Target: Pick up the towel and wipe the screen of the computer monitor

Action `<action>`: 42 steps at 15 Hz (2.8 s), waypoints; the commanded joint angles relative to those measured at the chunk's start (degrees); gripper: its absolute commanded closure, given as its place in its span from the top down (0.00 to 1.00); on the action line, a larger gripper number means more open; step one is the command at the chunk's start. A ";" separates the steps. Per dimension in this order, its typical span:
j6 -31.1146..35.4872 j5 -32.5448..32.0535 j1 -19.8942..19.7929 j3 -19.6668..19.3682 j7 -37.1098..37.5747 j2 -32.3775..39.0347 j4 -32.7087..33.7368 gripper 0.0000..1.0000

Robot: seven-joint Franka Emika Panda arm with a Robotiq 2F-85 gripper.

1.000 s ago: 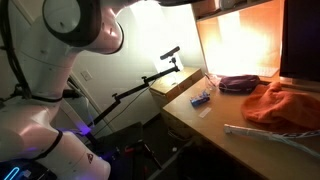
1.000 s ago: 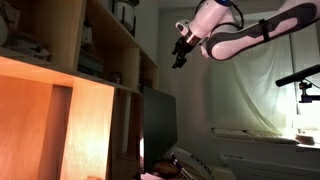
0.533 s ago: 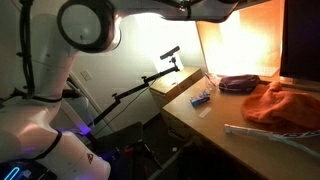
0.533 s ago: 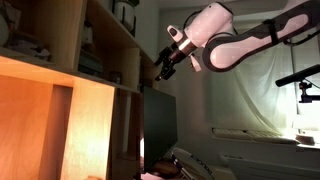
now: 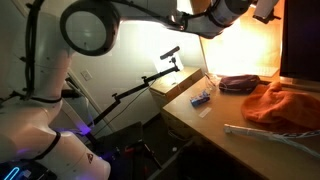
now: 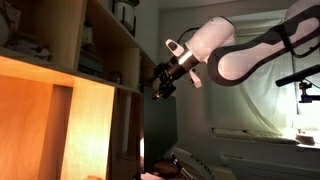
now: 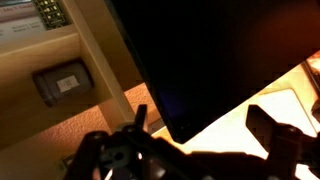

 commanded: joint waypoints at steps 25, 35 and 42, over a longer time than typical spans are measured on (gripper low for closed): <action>-15.51 9.28 1.67 4.65 -24.76 10.26 -1.59 1.00; -13.91 10.78 2.65 -1.40 -21.37 18.81 3.05 1.00; -15.11 15.14 0.56 -0.27 -21.57 27.70 12.51 1.00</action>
